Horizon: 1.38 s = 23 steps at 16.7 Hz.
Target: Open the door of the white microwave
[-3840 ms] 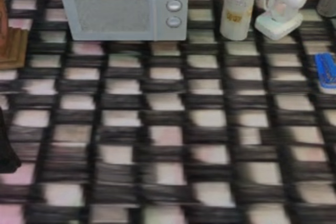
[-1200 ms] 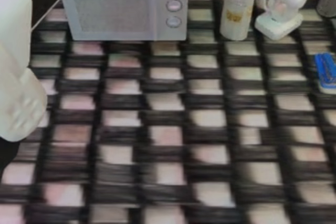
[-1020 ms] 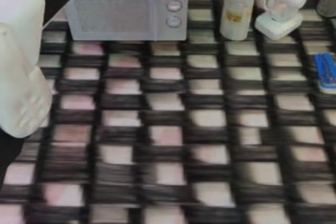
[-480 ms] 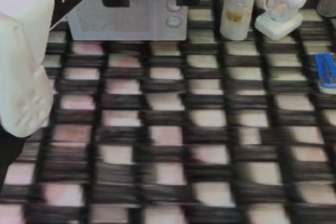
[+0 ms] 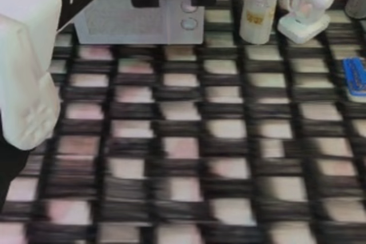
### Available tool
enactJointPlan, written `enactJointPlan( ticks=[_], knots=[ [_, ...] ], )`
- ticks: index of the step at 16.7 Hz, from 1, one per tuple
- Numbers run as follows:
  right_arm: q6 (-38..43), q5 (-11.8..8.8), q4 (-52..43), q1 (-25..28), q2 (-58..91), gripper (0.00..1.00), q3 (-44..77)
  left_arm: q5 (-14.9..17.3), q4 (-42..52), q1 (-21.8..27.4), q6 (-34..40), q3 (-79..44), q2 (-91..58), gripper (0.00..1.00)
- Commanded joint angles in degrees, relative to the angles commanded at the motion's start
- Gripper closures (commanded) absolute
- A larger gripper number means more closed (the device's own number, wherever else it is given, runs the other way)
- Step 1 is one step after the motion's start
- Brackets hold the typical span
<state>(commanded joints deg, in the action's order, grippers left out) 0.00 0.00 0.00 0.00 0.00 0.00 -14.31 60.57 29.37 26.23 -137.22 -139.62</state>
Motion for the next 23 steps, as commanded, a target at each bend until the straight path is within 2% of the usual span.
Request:
enactJointPlan(
  ticks=[3, 4, 11, 12, 20, 23],
  knots=[
    [0.0, 0.0, 0.0, 0.0, 0.0, 0.00, 0.0, 0.0, 0.0, 0.0, 0.0, 0.0, 0.0, 0.98],
    [0.0, 0.0, 0.0, 0.0, 0.0, 0.00, 0.0, 0.0, 0.0, 0.0, 0.0, 0.0, 0.0, 1.00],
    [0.0, 0.0, 0.0, 0.0, 0.0, 0.00, 0.0, 0.0, 0.0, 0.0, 0.0, 0.0, 0.0, 1.00],
    [0.0, 0.0, 0.0, 0.0, 0.0, 0.00, 0.0, 0.4, 0.2, 1.2, 0.2, 2.4, 1.4, 1.00],
    [0.0, 0.0, 0.0, 0.0, 0.0, 0.00, 0.0, -0.7, -5.4, 1.5, 1.3, 14.0, 7.9, 1.00],
    [0.0, 0.0, 0.0, 0.0, 0.0, 0.00, 0.0, -0.8, -6.0, 1.5, 1.5, 14.9, 8.5, 1.00]
  ],
)
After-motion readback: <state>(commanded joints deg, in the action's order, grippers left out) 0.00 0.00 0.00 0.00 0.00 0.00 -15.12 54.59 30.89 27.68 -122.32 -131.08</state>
